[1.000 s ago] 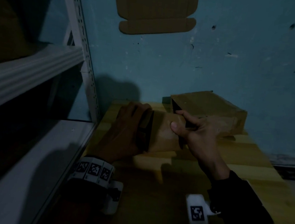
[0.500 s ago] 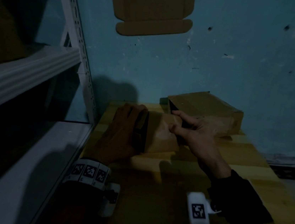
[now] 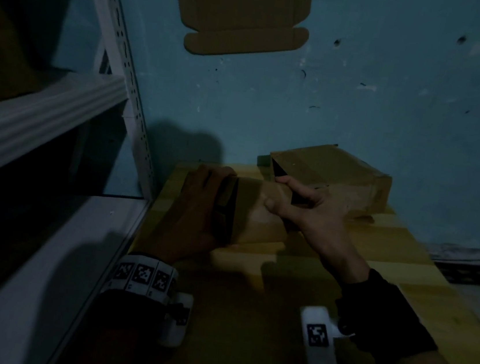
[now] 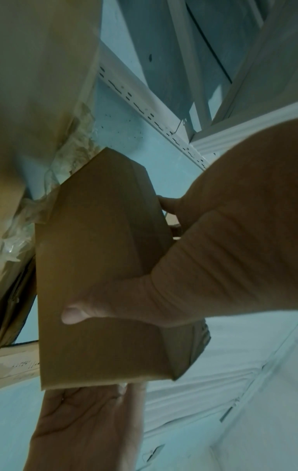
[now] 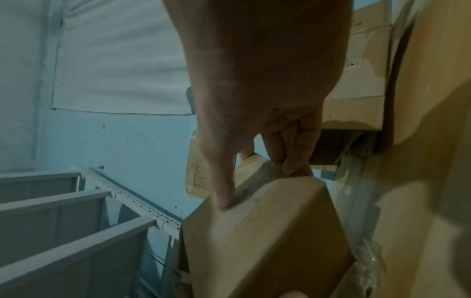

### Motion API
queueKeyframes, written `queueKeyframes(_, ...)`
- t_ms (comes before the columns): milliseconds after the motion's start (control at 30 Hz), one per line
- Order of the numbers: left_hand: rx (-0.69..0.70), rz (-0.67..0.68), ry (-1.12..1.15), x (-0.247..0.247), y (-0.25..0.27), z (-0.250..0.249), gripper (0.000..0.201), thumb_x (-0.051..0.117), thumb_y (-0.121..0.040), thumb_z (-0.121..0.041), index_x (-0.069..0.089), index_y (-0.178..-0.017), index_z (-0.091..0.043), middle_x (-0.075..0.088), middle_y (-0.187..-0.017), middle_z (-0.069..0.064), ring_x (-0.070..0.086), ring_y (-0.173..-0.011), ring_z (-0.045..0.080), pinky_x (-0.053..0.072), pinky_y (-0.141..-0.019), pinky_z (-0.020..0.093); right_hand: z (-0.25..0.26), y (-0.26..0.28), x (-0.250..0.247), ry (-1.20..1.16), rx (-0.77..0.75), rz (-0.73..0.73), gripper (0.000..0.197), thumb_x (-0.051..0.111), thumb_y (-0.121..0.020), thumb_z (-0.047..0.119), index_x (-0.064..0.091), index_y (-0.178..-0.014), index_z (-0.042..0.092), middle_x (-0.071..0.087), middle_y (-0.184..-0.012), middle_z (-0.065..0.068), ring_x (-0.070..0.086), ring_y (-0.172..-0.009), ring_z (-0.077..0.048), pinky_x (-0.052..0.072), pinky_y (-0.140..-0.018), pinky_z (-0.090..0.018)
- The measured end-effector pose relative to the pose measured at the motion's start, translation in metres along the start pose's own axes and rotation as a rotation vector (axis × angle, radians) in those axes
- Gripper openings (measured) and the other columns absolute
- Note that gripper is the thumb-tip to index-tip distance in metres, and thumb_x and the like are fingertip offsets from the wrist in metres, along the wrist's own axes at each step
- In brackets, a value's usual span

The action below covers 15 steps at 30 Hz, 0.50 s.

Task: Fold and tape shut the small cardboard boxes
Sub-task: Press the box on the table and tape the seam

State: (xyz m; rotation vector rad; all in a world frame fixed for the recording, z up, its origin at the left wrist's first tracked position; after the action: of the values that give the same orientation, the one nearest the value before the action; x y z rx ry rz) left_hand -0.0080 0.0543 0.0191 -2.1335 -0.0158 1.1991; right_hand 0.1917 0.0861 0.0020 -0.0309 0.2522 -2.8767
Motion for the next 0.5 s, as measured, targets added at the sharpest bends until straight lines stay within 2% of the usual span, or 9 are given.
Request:
queueKeyframes(100,0.0,0.01,0.001,0.0006,0.0,-0.0003,0.074,0.061,-0.073,-0.047,0.043,-0.134,-0.01,0.048,-0.127,0.018,0.049,-0.116,0.037,0.044,-0.093,0.054,0.0023,0.0017,0.0014,0.032,-0.025,0.035,0.064,0.085,-0.072,0.016,0.063,-0.131,0.026,0.077,-0.111,-0.006,0.077,-0.092,-0.019,0.064,-0.072,-0.031)
queueKeyframes(200,0.008,0.004,-0.006,-0.0007,0.0001,-0.0021,0.075,0.062,-0.071,-0.046,0.044,-0.134,-0.009,0.049,-0.127,0.018,0.049,-0.116,0.037,0.044,-0.093,0.051,0.0023,0.002,0.0012,0.055,-0.063,0.043,0.071,0.083,-0.07,0.014,0.061,-0.137,0.019,0.078,-0.107,-0.012,0.077,-0.093,-0.022,0.064,-0.074,-0.032)
queueKeyframes(267,0.02,0.002,-0.027,-0.0014,0.0001,-0.0029,0.075,0.063,-0.071,-0.047,0.044,-0.133,-0.01,0.05,-0.126,0.018,0.049,-0.115,0.036,0.044,-0.092,0.048,0.0016,0.0014,-0.0001,0.068,-0.064,0.061,0.072,0.082,-0.071,0.013,0.059,-0.14,0.016,0.079,-0.102,-0.01,0.077,-0.095,-0.023,0.064,-0.078,-0.035)
queueKeyframes(367,0.019,0.002,-0.012,-0.0015,0.0007,-0.0029,0.076,0.066,-0.069,-0.046,0.05,-0.13,-0.001,0.051,-0.123,0.019,0.051,-0.112,0.035,0.044,-0.091,0.045,0.0038,0.0012,-0.0011,0.093,-0.08,0.098,0.068,0.079,-0.075,0.009,0.058,-0.139,0.015,0.08,-0.1,-0.008,0.077,-0.094,-0.022,0.064,-0.078,-0.033)
queueKeyframes(500,-0.002,-0.005,0.009,-0.0034,0.0018,-0.0028,0.079,0.066,-0.068,-0.047,0.05,-0.13,-0.002,0.05,-0.125,0.016,0.049,-0.114,0.031,0.042,-0.092,0.041,0.0036,0.0023,-0.0015,0.076,-0.063,0.131,0.06,0.072,-0.085,-0.005,0.057,-0.14,0.013,0.08,-0.096,-0.007,0.076,-0.081,-0.012,0.057,-0.063,-0.019)
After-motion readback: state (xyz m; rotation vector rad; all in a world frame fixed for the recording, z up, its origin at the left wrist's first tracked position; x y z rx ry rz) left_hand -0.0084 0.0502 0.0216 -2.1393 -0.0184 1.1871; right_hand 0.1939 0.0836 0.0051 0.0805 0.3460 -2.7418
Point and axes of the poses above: each hand's wrist, its own y-axis away from the middle knuckle, its own x-axis out of the palm, z = x × y, the point moved 6 cm from there along -y, towards the middle knuckle
